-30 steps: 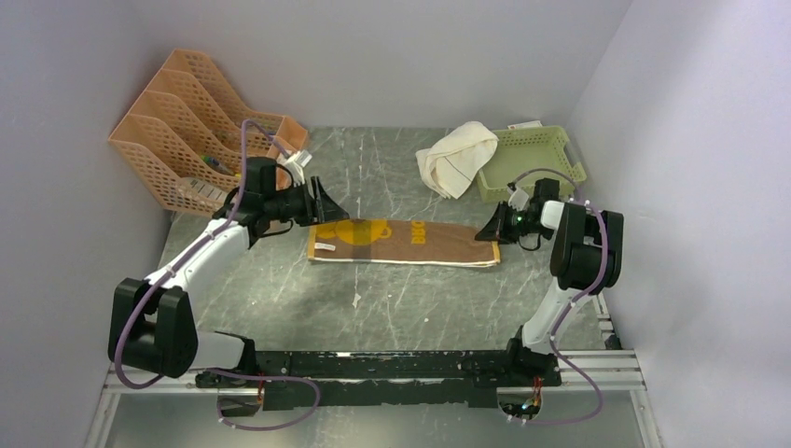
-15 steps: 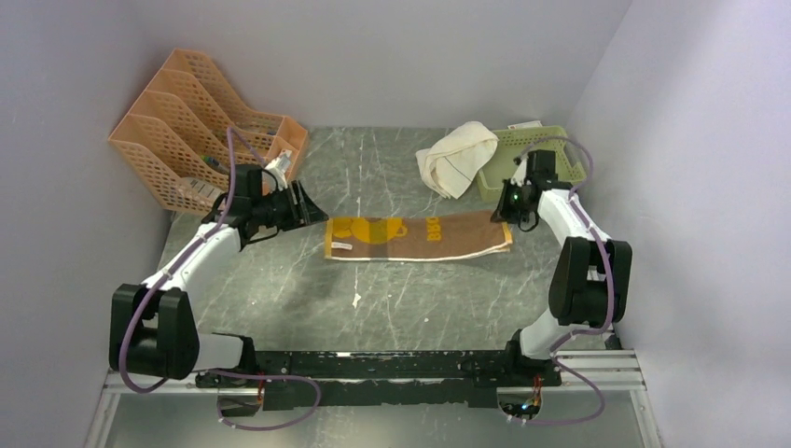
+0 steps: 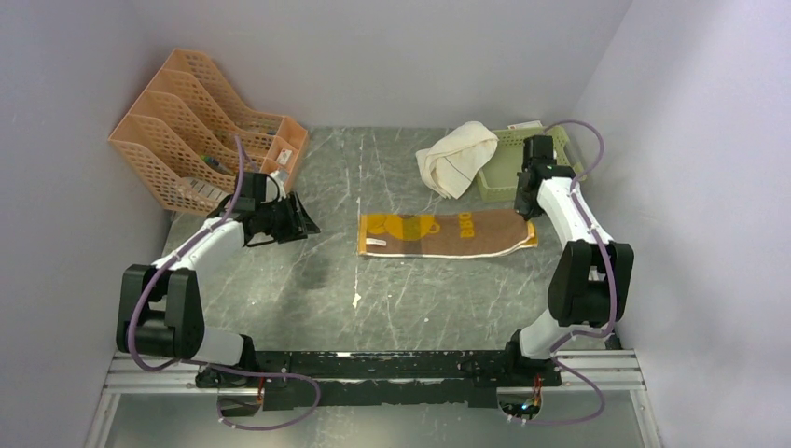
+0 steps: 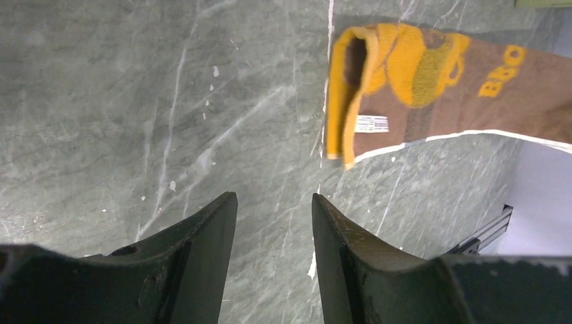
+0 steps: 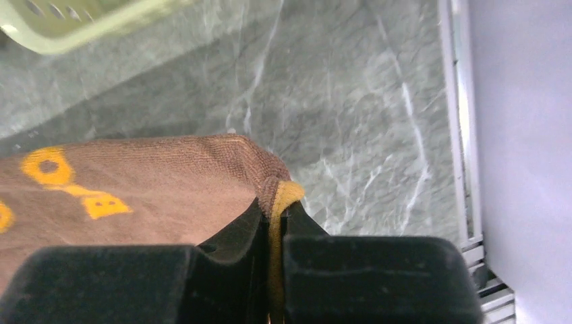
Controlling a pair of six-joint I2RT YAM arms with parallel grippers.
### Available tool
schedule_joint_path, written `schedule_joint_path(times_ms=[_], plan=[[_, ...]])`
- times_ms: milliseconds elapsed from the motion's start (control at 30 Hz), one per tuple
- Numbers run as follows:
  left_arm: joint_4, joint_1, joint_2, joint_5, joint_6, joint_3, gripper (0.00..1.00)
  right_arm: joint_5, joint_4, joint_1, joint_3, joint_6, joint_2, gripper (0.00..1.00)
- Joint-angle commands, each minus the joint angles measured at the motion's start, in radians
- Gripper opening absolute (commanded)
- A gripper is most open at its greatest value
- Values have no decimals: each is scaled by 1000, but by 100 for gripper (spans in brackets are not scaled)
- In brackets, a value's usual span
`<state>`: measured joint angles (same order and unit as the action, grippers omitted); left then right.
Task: Roll the towels
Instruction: Fold the towel at the center of the board.
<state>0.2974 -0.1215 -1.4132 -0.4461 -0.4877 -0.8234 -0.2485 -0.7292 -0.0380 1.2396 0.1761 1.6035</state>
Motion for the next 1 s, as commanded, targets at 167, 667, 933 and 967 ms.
schedule_joint_path(times_ms=[167, 667, 933, 967], plan=[[18, -16, -4, 82, -17, -17, 56, -314, -176, 274, 223, 104, 102, 0], [46, -17, 26, 81, 14, -23, 56, -573, -535, 735, 675, 472, 626, 0], [44, -15, 30, 64, 17, -23, 57, -599, -643, 846, 914, 522, 766, 0], [44, -15, 31, 62, 17, -23, 57, -599, -645, 853, 927, 521, 772, 0]])
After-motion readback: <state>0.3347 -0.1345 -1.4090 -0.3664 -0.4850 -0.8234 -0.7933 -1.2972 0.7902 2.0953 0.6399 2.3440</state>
